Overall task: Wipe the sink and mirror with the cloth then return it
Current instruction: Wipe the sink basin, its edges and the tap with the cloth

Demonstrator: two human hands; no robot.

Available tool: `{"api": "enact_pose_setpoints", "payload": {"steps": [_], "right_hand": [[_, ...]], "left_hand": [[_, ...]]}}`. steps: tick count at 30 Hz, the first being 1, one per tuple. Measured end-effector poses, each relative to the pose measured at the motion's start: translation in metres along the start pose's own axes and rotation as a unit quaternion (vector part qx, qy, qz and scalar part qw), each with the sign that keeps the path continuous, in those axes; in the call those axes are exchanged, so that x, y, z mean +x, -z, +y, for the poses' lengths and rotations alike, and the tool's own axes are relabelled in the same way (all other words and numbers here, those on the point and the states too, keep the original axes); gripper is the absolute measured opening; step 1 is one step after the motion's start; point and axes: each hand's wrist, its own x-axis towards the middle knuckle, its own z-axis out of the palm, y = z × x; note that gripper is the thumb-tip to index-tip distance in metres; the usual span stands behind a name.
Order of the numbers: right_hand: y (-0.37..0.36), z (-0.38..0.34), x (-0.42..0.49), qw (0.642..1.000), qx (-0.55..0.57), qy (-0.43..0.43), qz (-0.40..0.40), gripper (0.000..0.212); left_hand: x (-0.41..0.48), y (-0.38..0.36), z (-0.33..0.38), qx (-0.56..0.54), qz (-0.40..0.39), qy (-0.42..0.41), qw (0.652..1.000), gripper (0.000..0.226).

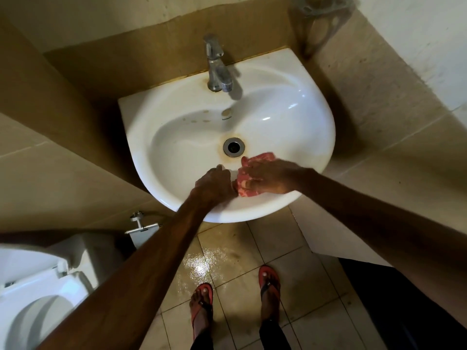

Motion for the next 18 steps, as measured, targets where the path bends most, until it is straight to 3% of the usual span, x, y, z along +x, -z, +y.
{"api": "enact_pose_setpoints", "payload": {"steps": [3, 6, 7, 9, 11, 12, 13, 15, 18], "right_hand": [[0.005, 0.028, 0.001, 0.989, -0.127, -0.071, 0.037, 0.067], [0.011, 0.033, 0.012, 0.974, -0.063, -0.207, 0.067, 0.078], [0.009, 0.029, 0.021, 0.973, -0.049, -0.211, 0.081, 0.078], [-0.001, 0.02, 0.034, 0.985, -0.071, -0.119, 0.1, 0.073], [-0.011, 0.016, 0.035, 0.991, -0.114, 0.013, 0.067, 0.056], [-0.01, 0.019, 0.032, 0.99, -0.127, 0.038, 0.053, 0.055], [-0.006, 0.024, 0.03, 0.993, -0.104, 0.027, 0.052, 0.061], [0.004, 0.037, 0.031, 0.993, -0.04, -0.085, 0.076, 0.082], [0.002, 0.037, 0.047, 0.972, -0.031, -0.19, 0.136, 0.091]], "left_hand": [[0.005, 0.004, -0.005, 0.032, -0.016, 0.004, 0.999, 0.049], [0.008, 0.008, -0.008, 0.042, -0.019, 0.015, 0.999, 0.049], [0.009, 0.009, -0.008, 0.044, -0.019, 0.017, 0.999, 0.048], [0.01, 0.009, -0.005, 0.049, -0.013, 0.014, 0.999, 0.045], [0.011, 0.01, -0.002, 0.046, -0.004, 0.008, 0.999, 0.04], [0.011, 0.01, -0.001, 0.046, -0.001, 0.009, 0.999, 0.039], [0.011, 0.01, -0.002, 0.051, 0.001, 0.011, 0.999, 0.04], [0.011, 0.01, -0.004, 0.057, 0.001, 0.017, 0.998, 0.043], [0.012, 0.009, -0.007, 0.053, -0.004, 0.017, 0.998, 0.044]]}}
